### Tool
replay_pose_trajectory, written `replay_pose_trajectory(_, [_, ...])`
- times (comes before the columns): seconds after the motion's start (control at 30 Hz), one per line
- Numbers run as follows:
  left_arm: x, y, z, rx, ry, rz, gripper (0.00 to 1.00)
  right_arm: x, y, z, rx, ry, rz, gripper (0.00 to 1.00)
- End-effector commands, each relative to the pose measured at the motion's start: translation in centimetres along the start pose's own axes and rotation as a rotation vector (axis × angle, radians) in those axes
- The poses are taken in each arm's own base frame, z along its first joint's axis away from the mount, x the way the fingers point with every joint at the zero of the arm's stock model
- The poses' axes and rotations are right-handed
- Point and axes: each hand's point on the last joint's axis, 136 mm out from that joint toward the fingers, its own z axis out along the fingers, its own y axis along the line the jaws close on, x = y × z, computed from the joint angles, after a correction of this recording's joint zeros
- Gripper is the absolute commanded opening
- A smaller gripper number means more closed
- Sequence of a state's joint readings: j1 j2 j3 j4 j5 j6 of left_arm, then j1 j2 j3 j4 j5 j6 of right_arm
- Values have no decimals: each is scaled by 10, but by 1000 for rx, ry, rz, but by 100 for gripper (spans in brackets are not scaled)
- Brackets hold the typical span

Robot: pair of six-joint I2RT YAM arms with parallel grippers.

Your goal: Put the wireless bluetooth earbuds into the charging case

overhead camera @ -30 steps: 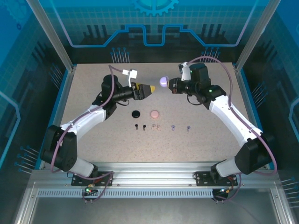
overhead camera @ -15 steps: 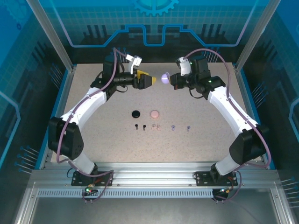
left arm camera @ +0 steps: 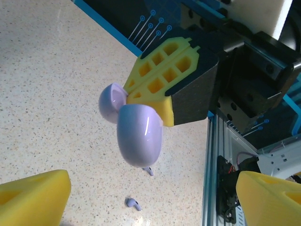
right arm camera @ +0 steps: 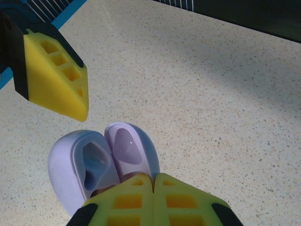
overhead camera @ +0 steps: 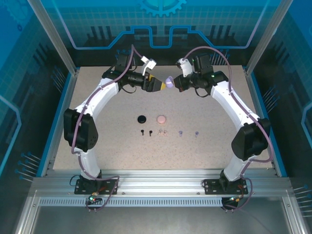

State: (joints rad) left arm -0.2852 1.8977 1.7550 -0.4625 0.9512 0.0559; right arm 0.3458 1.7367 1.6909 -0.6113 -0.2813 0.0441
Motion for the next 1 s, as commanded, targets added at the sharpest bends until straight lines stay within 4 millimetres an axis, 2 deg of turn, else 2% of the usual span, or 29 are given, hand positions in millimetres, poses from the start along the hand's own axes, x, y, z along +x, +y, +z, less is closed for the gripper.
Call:
replay_pose_trajectory(0.0, [8, -7, 0, 62, 47, -8, 89, -6, 1, -3, -30, 10, -25, 0])
replay_pose_trajectory(0.2, [6, -3, 4, 71, 51, -8, 83, -9, 6, 3, -51, 24, -34, 0])
replay_pose_trajectory(0.97, [1, 0, 11, 97, 53, -10, 71, -8, 24, 15, -89, 49, -60, 0])
